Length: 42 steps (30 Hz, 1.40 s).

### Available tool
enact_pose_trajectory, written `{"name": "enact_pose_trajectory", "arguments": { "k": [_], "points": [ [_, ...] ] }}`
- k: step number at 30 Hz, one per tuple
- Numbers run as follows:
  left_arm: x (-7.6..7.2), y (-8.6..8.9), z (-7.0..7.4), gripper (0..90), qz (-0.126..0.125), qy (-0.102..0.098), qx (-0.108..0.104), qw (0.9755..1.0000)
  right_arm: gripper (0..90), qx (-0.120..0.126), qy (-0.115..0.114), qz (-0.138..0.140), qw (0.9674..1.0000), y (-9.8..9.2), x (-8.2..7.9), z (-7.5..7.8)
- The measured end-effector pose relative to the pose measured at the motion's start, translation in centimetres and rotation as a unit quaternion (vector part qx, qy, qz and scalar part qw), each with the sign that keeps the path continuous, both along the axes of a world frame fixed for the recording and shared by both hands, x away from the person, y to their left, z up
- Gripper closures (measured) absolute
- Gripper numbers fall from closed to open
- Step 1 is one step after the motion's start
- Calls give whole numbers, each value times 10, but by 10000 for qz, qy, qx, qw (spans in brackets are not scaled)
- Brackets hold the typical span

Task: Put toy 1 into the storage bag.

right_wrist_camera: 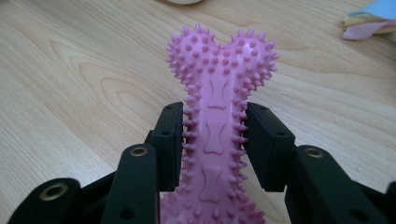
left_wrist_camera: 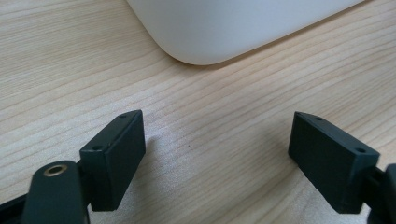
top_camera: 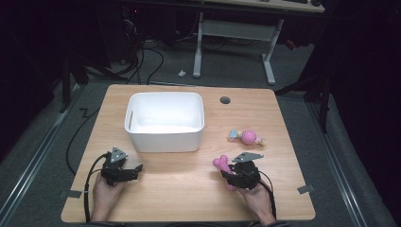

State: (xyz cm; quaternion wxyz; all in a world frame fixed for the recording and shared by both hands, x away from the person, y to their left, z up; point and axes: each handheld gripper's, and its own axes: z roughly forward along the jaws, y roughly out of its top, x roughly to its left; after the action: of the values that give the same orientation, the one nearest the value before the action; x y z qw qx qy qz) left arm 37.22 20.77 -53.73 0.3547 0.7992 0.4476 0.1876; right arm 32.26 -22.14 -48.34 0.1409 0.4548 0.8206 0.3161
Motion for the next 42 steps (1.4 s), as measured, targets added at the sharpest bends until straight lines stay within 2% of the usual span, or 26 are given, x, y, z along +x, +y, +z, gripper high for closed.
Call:
{"name": "enact_pose_trajectory", "arguments": {
  "k": [5,9,13,17,22,31,42],
  "points": [
    [0,0,0,191,1,1,0,10000,593,121,-17,-2,9999,-4,1,3],
    [0,0,0,191,-1,0,1,10000,593,111,-61,49,9999,-7,2,4],
    [0,0,0,191,0,0,0,10000,592,109,-7,50,9999,-8,2,7],
    [0,0,0,191,0,-1,0,10000,591,211,-21,133,9997,-8,4,14],
    [0,0,0,191,2,-2,-2,10000,590,182,-199,161,9995,-8,7,24],
    [0,0,0,191,0,-1,-1,10000,590,197,-273,163,9993,-9,14,38],
    [0,0,0,191,1,0,-1,10000,589,364,-415,233,9982,-10,21,62]
  ]
}}
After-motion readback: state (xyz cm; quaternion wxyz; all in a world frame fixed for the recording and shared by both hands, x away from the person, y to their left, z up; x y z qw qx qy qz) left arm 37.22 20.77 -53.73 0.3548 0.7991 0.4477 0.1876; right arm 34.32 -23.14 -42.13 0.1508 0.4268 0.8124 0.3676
